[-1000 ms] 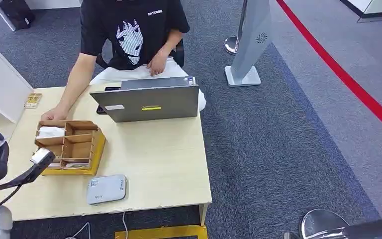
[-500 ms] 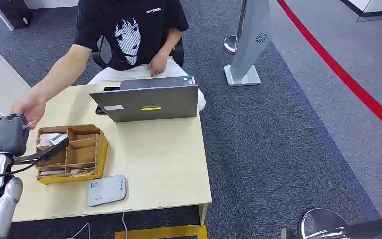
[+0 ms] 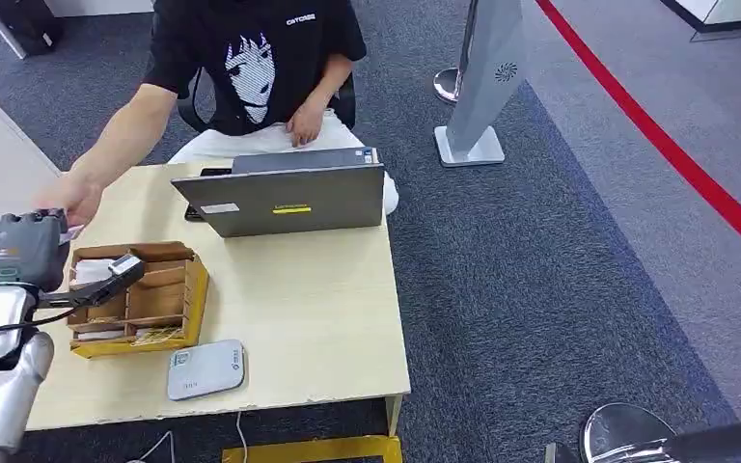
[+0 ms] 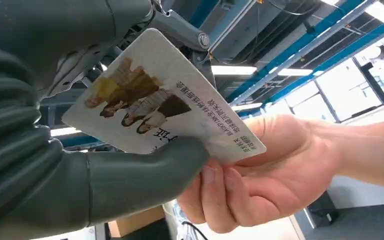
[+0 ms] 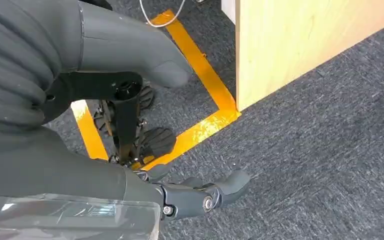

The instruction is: Pass the card to the sensor for recognition and then transmit it.

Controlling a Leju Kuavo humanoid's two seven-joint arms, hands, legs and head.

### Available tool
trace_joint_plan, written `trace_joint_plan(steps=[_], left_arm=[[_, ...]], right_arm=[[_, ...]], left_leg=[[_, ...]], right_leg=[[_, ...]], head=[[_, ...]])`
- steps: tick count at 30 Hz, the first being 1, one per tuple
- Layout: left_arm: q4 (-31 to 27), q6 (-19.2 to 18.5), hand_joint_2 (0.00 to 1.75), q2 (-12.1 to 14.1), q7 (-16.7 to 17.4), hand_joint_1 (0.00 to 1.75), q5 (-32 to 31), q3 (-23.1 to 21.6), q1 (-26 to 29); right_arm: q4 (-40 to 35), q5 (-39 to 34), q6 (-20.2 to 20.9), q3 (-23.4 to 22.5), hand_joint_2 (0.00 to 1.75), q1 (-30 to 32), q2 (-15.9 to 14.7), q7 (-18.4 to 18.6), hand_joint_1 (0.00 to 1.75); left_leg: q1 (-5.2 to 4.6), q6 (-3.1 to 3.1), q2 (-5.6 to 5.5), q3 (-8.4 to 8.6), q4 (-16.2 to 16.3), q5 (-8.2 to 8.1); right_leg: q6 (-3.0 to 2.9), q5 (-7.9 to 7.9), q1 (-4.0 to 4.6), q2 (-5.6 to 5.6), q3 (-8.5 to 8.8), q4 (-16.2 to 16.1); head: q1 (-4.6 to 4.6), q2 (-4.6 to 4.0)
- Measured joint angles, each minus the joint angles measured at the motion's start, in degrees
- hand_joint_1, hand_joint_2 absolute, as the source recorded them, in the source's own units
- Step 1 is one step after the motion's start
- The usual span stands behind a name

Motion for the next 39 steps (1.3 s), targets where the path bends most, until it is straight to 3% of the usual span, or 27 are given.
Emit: trace_joint_plan(steps=[14,22,26,30,34,38,39], left_arm=[[-6.2,1.4,1.75,-1.8,1.0,0.0,0.0,0.3,2.4],[-20.5,3.6,1.75,-6.3,-7.5,0.0,1.7,6.5,9.6],[-26.9,3.5,1.75,-8.7,-9.2,0.0,2.4,7.5,12.5],[-33.4,3.9,1.75,-10.6,-13.8,0.0,2.9,7.1,16.0],[-37.0,5.7,1.75,-9.1,-10.9,0.0,0.2,-0.2,20.2],[-37.3,7.0,1.75,-5.6,1.1,0.0,0.0,-11.2,21.3],[-37.2,7.0,1.75,-5.1,2.8,0.0,0.1,-14.0,21.5]], right_arm=[[0.0,-0.5,0.1,-0.2,1.75,0.3,0.0,-0.3,0.0],[0.0,-1.7,-0.7,-0.9,1.75,1.7,0.0,-0.4,0.0],[0.0,-1.9,-1.1,-1.6,1.75,1.9,0.0,-0.4,0.0],[0.0,-2.8,-1.4,-2.0,1.75,2.0,0.0,-0.4,0.0],[0.0,-3.7,-1.6,-2.6,1.75,2.0,0.0,-0.4,0.0],[0.0,-4.5,-2.2,-3.2,1.75,2.0,0.0,-0.4,0.0],[0.0,-4.7,-2.3,-3.2,1.75,1.9,0.0,-0.4,0.0]], left_leg=[[0.01,0.01,-0.02,-0.03,0.0,0.0],[-0.01,0.05,-0.02,-0.06,0.0,-0.07],[-0.01,0.06,-0.01,-0.07,0.0,-0.07],[-0.01,0.06,-0.01,-0.05,0.0,-0.07],[-0.01,0.06,-0.02,-0.05,0.0,-0.08],[0.0,0.07,-0.02,-0.06,0.0,-0.08],[0.0,0.08,-0.01,-0.07,0.0,-0.09]], right_leg=[[0.0,0.0,0.0,-0.02,0.0,0.0],[0.02,-0.02,0.0,-0.02,-0.02,0.0],[0.02,-0.02,-0.01,-0.02,-0.02,0.0],[0.02,-0.02,-0.02,-0.02,-0.02,0.0],[0.02,-0.02,-0.02,-0.03,-0.02,0.0],[0.02,-0.02,-0.01,-0.03,-0.04,0.0],[0.02,-0.02,-0.02,-0.03,-0.02,0.0]], head=[[0.02,0.0],[0.02,0.0],[0.02,0.0],[0.02,0.0],[0.0,0.0],[0.02,0.0],[0.0,0.0]])
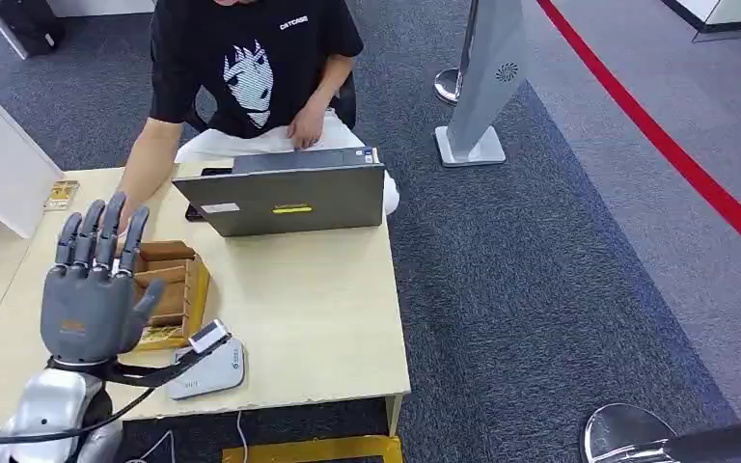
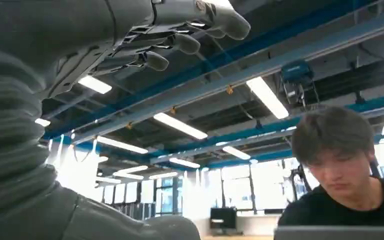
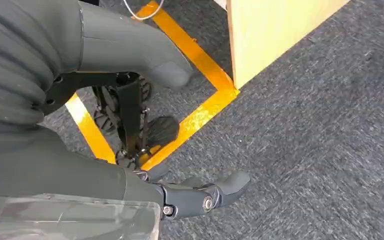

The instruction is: Pass the card to the sensor for recognition and then transmit it.

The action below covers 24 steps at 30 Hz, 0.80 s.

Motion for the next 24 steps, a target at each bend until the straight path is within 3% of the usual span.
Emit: trace_joint_plan(steps=[4,8,15,24], left_arm=[[2.4,0.1,1.75,-2.2,-6.1,0.0,1.3,-3.0,4.1],[5.6,0.0,1.75,-4.0,-8.2,0.0,0.5,-2.9,6.0],[10.6,-0.1,1.75,-5.8,-8.2,0.0,0.1,-1.2,6.4],[14.8,1.6,1.75,-5.9,-5.0,0.0,-0.1,2.8,5.3]], right_arm=[[0.0,-0.7,-0.3,-0.3,1.75,0.1,0.0,0.0,0.0],[0.0,-0.7,-0.9,-0.5,1.75,0.1,0.0,0.4,0.0],[0.0,-0.1,-1.0,-0.5,1.75,0.1,0.1,1.1,0.0],[0.0,0.7,-1.6,-0.3,1.75,0.0,0.5,1.9,0.0]], left_leg=[[-0.02,0.04,0.03,0.0,0.0,-0.03],[-0.05,0.04,0.0,-0.01,0.0,-0.03],[-0.03,0.04,0.0,0.0,0.0,-0.02],[-0.02,0.04,0.0,-0.01,0.0,-0.02]], right_leg=[[0.0,0.0,0.0,0.04,-0.03,0.0],[0.03,-0.01,-0.01,0.0,-0.02,0.0],[0.03,-0.01,0.0,0.0,-0.01,0.0],[0.02,-0.02,0.0,0.0,-0.01,0.0]], head=[[0.04,0.0],[0.04,0.0],[0.07,0.0],[0.07,0.0]])
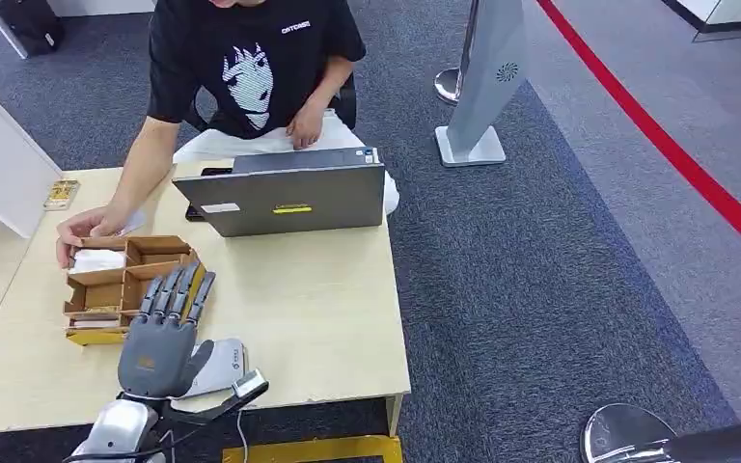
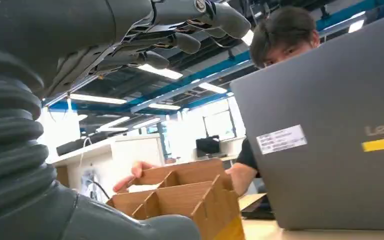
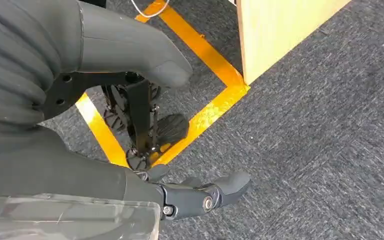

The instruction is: Pass the card to the sensor for recognition and then transmit it.

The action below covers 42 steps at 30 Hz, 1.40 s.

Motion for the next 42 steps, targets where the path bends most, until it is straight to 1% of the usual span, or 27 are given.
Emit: trace_joint_plan(steps=[6,11,13,16,20,25,32,42], left_arm=[[1.3,0.0,1.75,0.0,0.1,0.0,0.0,1.1,-0.2],[2.3,1.1,1.75,0.3,2.3,0.0,0.0,3.0,-0.4],[2.8,1.8,1.75,0.5,1.8,0.0,0.0,5.2,-0.4],[4.0,2.3,1.75,0.5,-0.6,0.0,0.0,9.7,-0.4],[5.5,2.3,1.75,-0.5,-3.8,0.0,0.1,16.4,-0.3],[6.9,2.0,1.75,-1.4,-4.4,0.0,0.0,20.6,-0.2],[8.5,2.1,1.75,-1.7,-4.2,0.0,0.0,23.2,-0.2],[9.8,2.1,1.75,-2.2,-4.2,0.0,0.0,24.0,-0.2]], right_arm=[[0.0,0.0,0.0,0.2,1.75,0.0,0.0,0.0,0.0],[0.0,0.5,0.1,0.6,1.75,0.0,0.0,0.2,0.0],[0.0,0.7,0.1,0.7,1.75,0.0,0.1,0.3,0.0],[0.0,0.9,0.0,0.8,1.75,0.0,0.2,0.5,0.0],[0.0,1.1,-0.4,1.0,1.75,0.0,0.2,0.5,0.0],[0.0,1.6,-0.5,1.6,1.75,0.0,0.4,0.7,0.0],[0.0,1.9,-0.6,2.3,1.75,0.0,0.6,1.1,0.0],[0.0,1.9,-0.6,2.3,1.75,0.1,0.7,1.3,0.0]], left_leg=[[-0.03,0.0,0.0,0.0,0.0,0.0],[-0.02,0.0,0.01,0.0,0.0,0.0],[0.01,0.0,0.01,0.0,0.0,0.0],[0.03,0.0,0.01,0.01,0.0,0.0],[0.03,-0.01,0.01,0.0,0.0,0.0],[-0.01,0.0,0.0,-0.01,0.0,0.0],[-0.01,0.0,0.0,0.0,0.0,0.0],[0.0,0.0,0.0,0.0,0.0,0.0]], right_leg=[[0.0,0.0,0.0,0.0,0.0,0.0],[0.0,0.0,-0.01,0.01,0.0,0.0],[0.0,0.0,0.0,0.01,0.0,0.0],[0.0,0.0,0.01,0.01,0.0,0.0],[-0.01,-0.01,0.01,0.01,0.0,0.0],[0.01,-0.01,0.01,0.0,0.0,0.0],[0.01,-0.01,0.01,0.0,0.0,0.0],[0.01,-0.01,0.01,0.0,0.0,0.0]], head=[[0.02,0.0],[0.0,0.0],[-0.02,0.0],[0.0,0.0],[0.02,0.0],[0.0,0.0],[0.02,0.0],[0.0,0.0]])
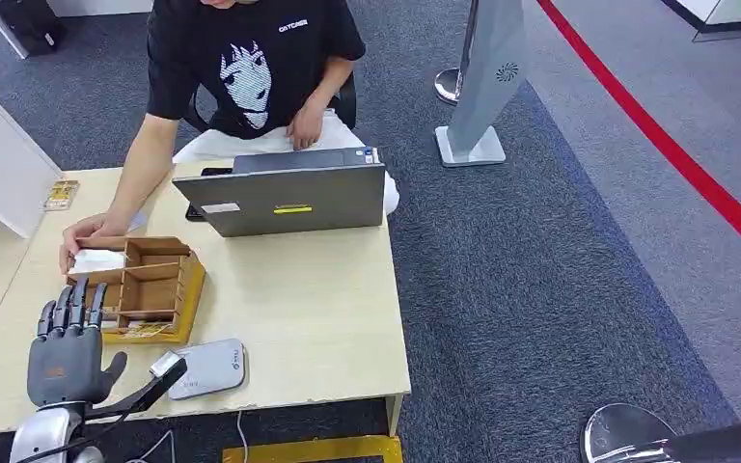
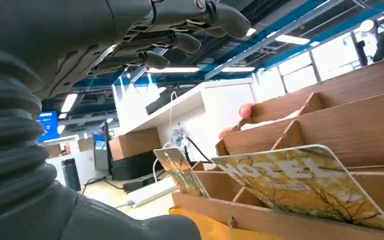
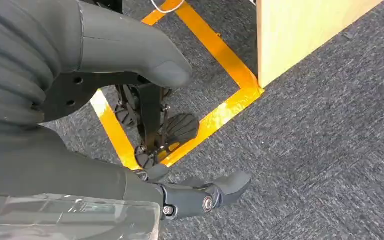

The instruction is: Pass the card to the sensor for recognition and then transmit it.

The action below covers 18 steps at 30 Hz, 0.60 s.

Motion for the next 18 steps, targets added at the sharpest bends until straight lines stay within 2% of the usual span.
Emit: trace_joint_plan(steps=[8,18], left_arm=[[0.8,-0.7,1.75,-0.5,0.0,0.0,0.0,0.0,-0.1],[0.8,-2.5,1.75,-0.6,3.1,0.0,0.0,-6.5,-0.1]], right_arm=[[0.0,0.1,-0.1,0.2,1.75,0.0,0.0,0.2,0.0],[0.0,-0.4,-0.4,0.4,1.75,0.0,0.3,0.4,0.0]], left_leg=[[-0.01,0.0,0.01,0.01,0.0,0.0],[-0.02,0.0,0.02,0.01,0.0,0.0]], right_leg=[[0.0,0.0,0.0,0.01,-0.01,0.0],[0.0,0.0,0.0,0.01,0.0,0.0]], head=[[0.0,0.0],[0.0,0.0]])
